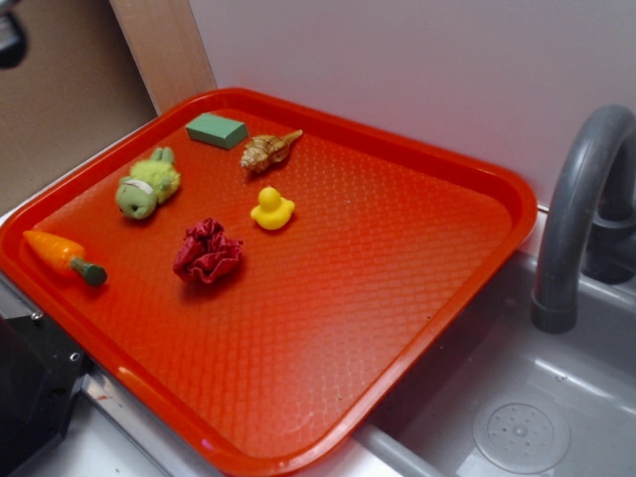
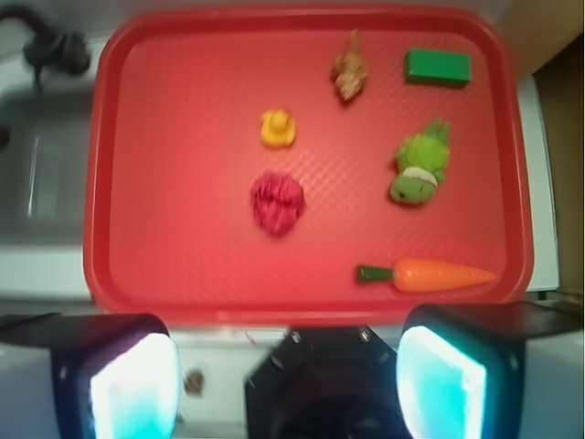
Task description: Grab the green animal.
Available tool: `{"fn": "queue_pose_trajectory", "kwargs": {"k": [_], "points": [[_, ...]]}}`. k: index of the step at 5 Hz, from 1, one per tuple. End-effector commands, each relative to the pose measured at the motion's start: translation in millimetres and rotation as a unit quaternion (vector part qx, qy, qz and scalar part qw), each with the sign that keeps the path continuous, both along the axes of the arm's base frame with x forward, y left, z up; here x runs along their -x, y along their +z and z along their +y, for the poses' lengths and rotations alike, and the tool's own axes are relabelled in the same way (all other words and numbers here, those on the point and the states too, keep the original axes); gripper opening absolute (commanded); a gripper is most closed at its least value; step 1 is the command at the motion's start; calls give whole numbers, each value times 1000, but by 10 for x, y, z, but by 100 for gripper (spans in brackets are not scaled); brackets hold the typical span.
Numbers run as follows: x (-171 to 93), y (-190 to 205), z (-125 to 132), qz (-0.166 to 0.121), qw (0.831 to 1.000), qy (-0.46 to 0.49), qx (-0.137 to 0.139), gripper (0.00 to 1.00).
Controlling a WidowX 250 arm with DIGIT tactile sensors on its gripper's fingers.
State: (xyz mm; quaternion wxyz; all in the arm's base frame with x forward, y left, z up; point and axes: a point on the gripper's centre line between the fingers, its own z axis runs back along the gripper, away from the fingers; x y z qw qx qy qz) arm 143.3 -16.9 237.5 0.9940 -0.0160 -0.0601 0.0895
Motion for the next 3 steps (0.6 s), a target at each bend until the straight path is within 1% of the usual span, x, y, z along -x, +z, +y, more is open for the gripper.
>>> {"fn": "queue_pose_trajectory", "kwargs": {"k": [1, 2, 3], "points": [[-473, 40, 502, -70, 983, 165, -31, 100], [-592, -212, 909, -98, 974, 184, -83, 100], [-644, -608, 1076, -91, 978, 156, -101, 100]]}}
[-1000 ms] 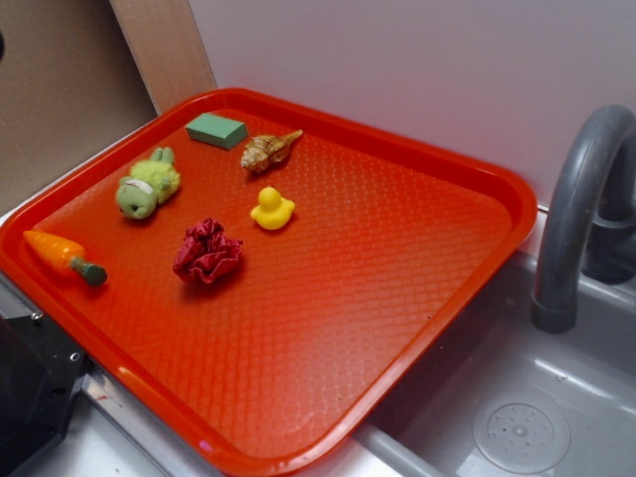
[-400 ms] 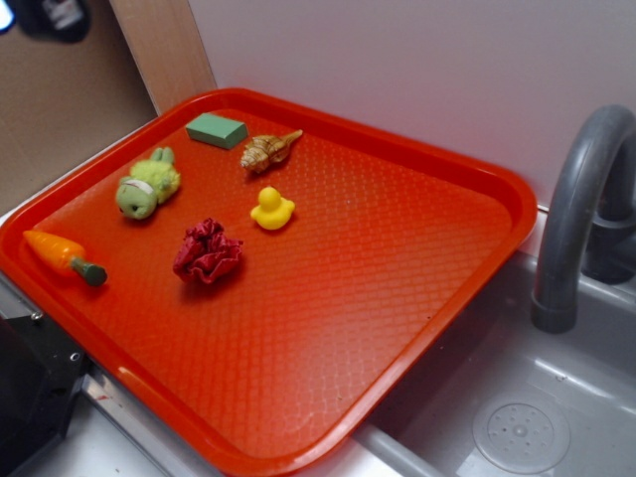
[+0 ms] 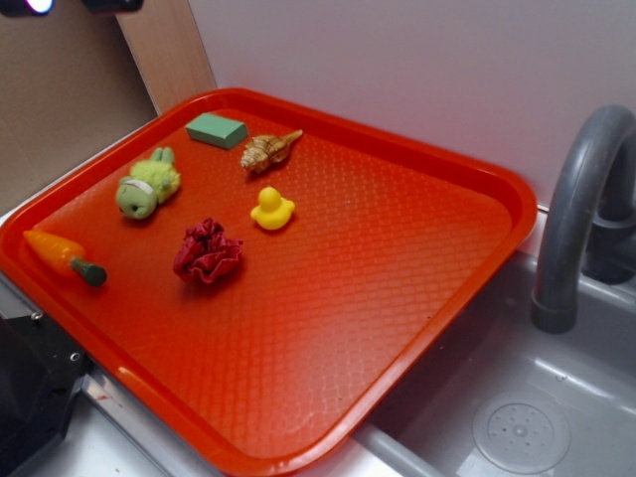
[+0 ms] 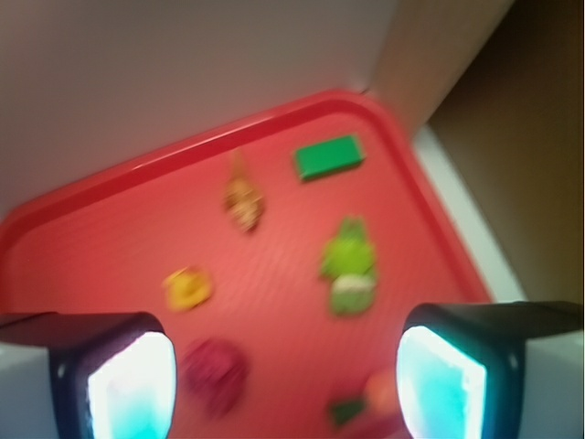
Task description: Grab the green animal.
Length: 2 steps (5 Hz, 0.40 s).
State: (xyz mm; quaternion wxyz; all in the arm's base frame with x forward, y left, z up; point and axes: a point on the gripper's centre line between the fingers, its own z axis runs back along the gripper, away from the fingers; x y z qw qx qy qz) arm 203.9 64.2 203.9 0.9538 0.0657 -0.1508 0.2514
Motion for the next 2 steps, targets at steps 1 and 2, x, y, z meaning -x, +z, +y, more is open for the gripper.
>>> {"fn": "queue_pose_trajectory", "kwargs": {"k": [1, 2], "points": [[-30, -586, 298, 16, 999, -30, -25, 100], [-1, -833, 332, 23, 999, -33, -28, 100]]}}
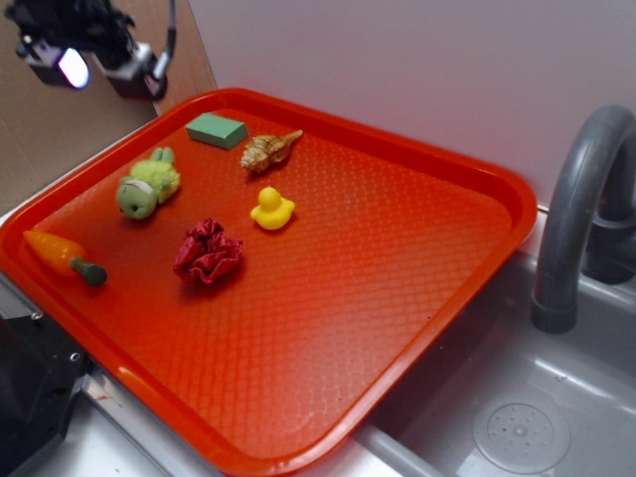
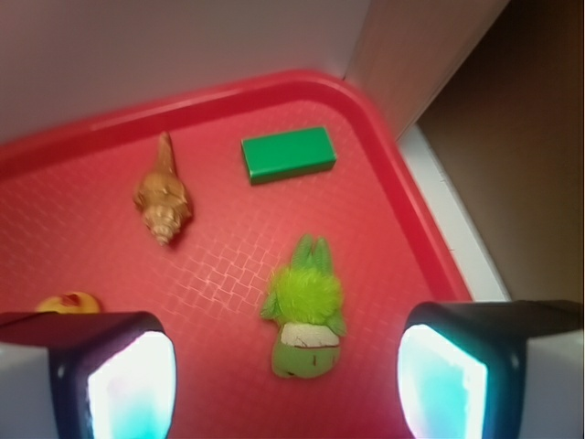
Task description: Grab the green animal.
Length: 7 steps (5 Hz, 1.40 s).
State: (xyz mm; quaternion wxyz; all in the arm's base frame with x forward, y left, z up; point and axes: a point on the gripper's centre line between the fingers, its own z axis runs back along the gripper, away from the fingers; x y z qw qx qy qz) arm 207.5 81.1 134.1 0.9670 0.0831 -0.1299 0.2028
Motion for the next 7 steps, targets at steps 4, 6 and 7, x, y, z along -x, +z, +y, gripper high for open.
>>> {"fn": "queue_pose_trajectory", "kwargs": {"k": [4, 6, 7], "points": [[-91, -884, 418, -46, 996, 54, -48, 100], [-38, -441, 21, 8, 999, -31, -30, 0], [-25, 72, -413, 76, 988, -131, 10, 0]]}}
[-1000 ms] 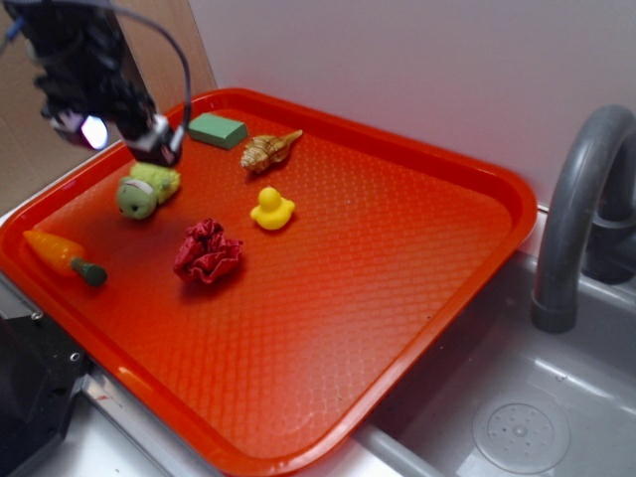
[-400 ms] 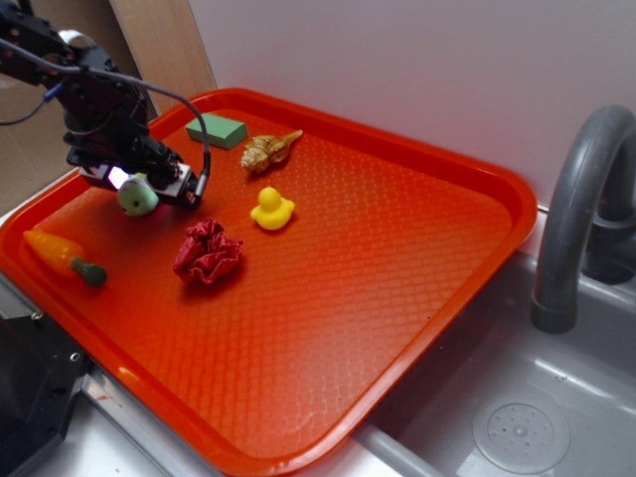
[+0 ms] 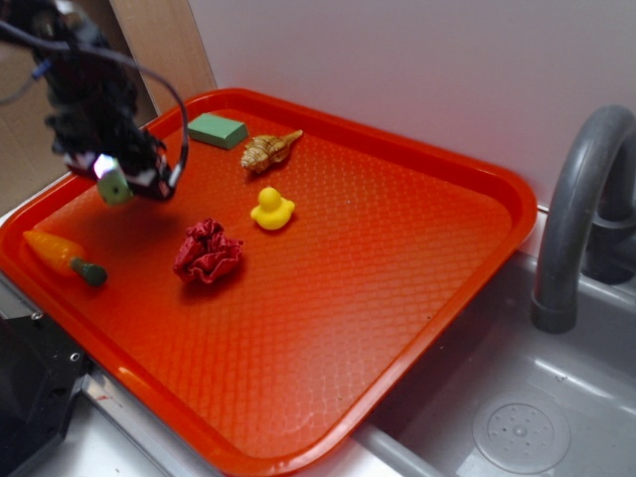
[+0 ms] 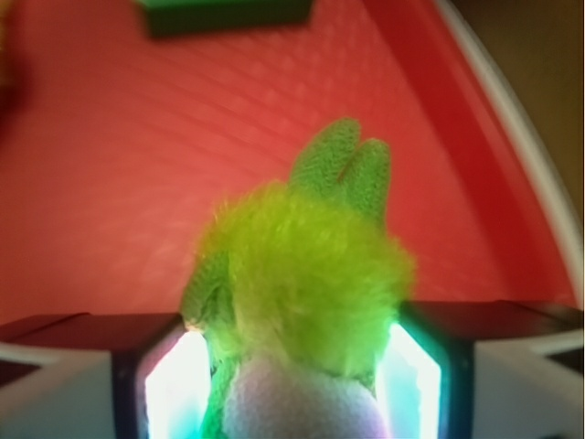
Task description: Grab the green animal.
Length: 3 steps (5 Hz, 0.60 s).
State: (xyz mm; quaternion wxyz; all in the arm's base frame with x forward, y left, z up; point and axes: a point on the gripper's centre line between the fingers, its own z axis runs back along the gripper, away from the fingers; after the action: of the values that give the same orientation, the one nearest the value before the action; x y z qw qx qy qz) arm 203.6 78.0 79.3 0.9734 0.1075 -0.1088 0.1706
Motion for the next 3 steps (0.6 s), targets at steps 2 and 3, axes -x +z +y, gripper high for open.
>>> {"fn": "queue_pose_trajectory", "kwargs": {"k": [2, 3], "points": [[-16, 1177, -846, 81, 977, -194, 39, 0], [-12, 1407, -727, 51, 982, -176, 46, 0]]}}
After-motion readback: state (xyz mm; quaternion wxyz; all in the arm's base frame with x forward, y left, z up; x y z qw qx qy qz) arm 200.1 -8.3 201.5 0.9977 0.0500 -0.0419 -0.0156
